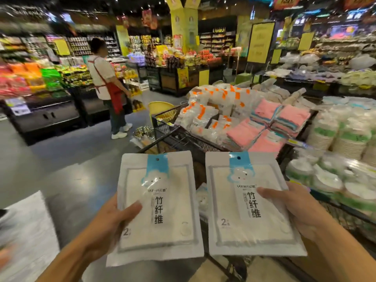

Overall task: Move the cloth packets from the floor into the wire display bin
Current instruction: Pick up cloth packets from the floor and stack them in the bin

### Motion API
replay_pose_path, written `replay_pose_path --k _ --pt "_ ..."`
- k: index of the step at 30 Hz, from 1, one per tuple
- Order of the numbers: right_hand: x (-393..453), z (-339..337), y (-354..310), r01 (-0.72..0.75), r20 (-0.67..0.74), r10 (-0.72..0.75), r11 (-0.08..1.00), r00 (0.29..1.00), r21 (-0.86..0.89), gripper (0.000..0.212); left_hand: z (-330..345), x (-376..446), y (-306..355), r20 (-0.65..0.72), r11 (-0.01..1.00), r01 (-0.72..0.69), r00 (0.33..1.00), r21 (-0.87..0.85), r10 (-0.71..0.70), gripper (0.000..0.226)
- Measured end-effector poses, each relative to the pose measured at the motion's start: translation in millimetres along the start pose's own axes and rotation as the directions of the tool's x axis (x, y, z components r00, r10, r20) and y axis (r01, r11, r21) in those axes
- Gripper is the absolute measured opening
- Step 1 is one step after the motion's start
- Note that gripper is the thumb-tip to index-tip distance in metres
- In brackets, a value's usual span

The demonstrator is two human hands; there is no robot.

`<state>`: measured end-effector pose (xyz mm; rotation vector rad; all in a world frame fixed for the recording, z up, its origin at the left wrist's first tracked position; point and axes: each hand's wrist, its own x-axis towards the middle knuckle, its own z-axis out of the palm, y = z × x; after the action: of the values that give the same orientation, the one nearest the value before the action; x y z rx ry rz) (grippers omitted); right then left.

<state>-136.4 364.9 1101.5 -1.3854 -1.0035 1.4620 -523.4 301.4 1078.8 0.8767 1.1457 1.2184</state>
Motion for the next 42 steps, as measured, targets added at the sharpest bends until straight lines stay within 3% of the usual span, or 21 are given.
replay_pose_path --k 2,4,17,22,28,33,42 --pt "17.7 14.5 0.9 -0.010 0.003 0.010 1.000 1.000 0.003 0.029 -14.7 13.8 0.3 -0.033 1.000 -0.005 0.999 -0.003 0.005 0.056" --pt "36.9 24.0 2.2 -0.009 0.001 0.009 1.000 1.000 0.001 0.029 -25.4 30.2 -0.1 -0.054 1.000 0.007 0.999 -0.003 -0.007 0.048" --pt "188.8 39.2 4.9 -0.036 -0.016 0.037 0.999 0.999 0.034 0.024 -31.4 182.9 4.3 -0.088 0.992 0.126 0.988 -0.023 -0.128 0.044" --pt "243.7 22.0 3.5 -0.049 -0.069 0.054 0.996 0.996 0.079 0.023 -25.2 249.1 6.1 0.004 0.979 0.172 0.985 0.108 -0.174 0.094" --pt "283.5 5.8 15.5 -0.063 -0.171 0.073 0.996 0.983 0.066 0.027 -13.4 325.3 -5.7 0.051 0.955 0.240 0.966 0.176 -0.252 0.105" --pt "308.3 6.6 37.7 -0.091 -0.291 0.133 0.984 0.947 0.154 0.028 -14.7 405.9 -33.0 0.112 0.923 0.327 0.929 0.202 -0.354 0.042" --pt "343.9 26.0 96.5 -0.130 -0.550 0.245 0.962 0.798 0.240 0.032 -13.5 546.6 -101.5 0.274 0.843 0.438 0.808 0.313 -0.521 0.038"
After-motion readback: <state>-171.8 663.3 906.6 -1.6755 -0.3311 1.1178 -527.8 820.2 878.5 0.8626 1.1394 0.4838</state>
